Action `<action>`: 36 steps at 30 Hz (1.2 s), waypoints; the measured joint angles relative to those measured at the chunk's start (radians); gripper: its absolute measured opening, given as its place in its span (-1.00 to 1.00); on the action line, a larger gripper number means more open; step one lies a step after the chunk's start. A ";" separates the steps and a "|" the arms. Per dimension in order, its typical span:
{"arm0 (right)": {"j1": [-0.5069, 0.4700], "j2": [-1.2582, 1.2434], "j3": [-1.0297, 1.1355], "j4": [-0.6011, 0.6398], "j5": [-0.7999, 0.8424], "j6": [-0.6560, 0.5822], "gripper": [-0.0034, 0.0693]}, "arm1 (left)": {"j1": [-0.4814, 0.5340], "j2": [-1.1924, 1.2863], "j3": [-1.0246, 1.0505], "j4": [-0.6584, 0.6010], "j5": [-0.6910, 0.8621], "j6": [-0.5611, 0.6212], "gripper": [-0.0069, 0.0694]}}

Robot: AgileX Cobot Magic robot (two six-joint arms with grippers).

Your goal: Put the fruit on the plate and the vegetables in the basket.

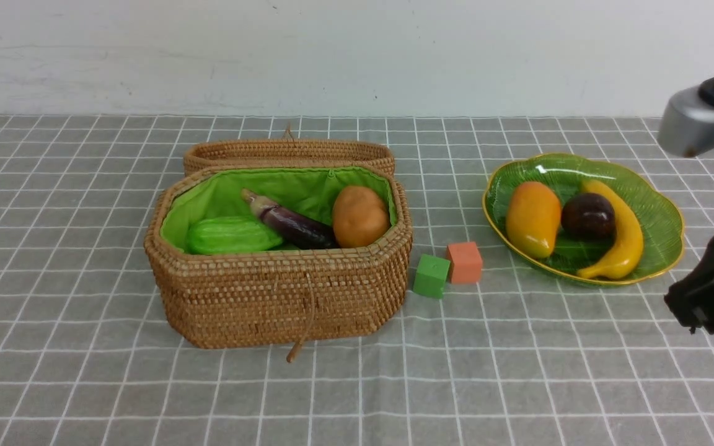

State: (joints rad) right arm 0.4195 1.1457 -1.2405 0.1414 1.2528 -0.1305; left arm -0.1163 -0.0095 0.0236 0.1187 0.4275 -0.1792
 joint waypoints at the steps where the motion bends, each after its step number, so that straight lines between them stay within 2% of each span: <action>1: 0.000 0.000 0.000 0.000 0.000 0.000 -0.93 | 0.000 0.000 0.000 0.000 0.000 0.000 -0.19; 8: -0.031 -0.091 0.007 -0.034 -0.031 0.000 -0.92 | 0.000 0.000 0.000 0.000 0.000 0.000 -0.19; 11: -0.107 -0.216 0.049 -0.040 -0.165 0.000 -0.92 | 0.000 0.000 0.000 0.000 0.000 0.000 -0.19; 12: -0.162 -0.317 0.111 -0.042 -0.294 0.000 -0.92 | 0.000 0.000 0.000 0.000 0.000 0.000 -0.19; 14: -0.192 -0.380 0.157 -0.043 -0.361 0.000 -0.92 | 0.000 0.000 0.000 0.000 0.000 0.000 -0.19; 17: -0.288 -0.634 0.393 -0.070 -0.593 0.000 -0.92 | 0.000 0.000 0.000 0.000 0.000 0.000 -0.19; 18: -0.288 -0.648 0.408 -0.070 -0.593 0.000 -0.92 | 0.000 0.000 0.000 0.000 0.000 0.000 -0.19; 19: -0.321 -0.760 0.514 -0.091 -0.690 0.000 -0.92 | 0.000 0.000 0.000 0.000 0.000 0.000 -0.19; 21: -0.356 -0.879 0.671 -0.117 -0.759 0.000 -0.92 | 0.000 0.000 0.000 0.000 0.000 0.000 -0.19; 27: -0.434 -1.143 1.027 -0.133 -0.823 0.000 -0.90 | 0.000 0.000 0.000 0.000 0.000 0.000 -0.19; 33: -0.467 -1.156 1.231 -0.097 -0.836 0.000 -0.90 | 0.000 0.000 0.000 0.000 0.000 0.000 -0.19; 36: -0.468 -1.156 1.252 -0.055 -0.848 0.000 -0.89 | 0.000 0.000 0.000 0.000 0.000 0.000 -0.19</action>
State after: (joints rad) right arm -0.0485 -0.0102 0.0117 0.0862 0.4043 -0.1300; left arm -0.1163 -0.0095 0.0236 0.1187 0.4275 -0.1792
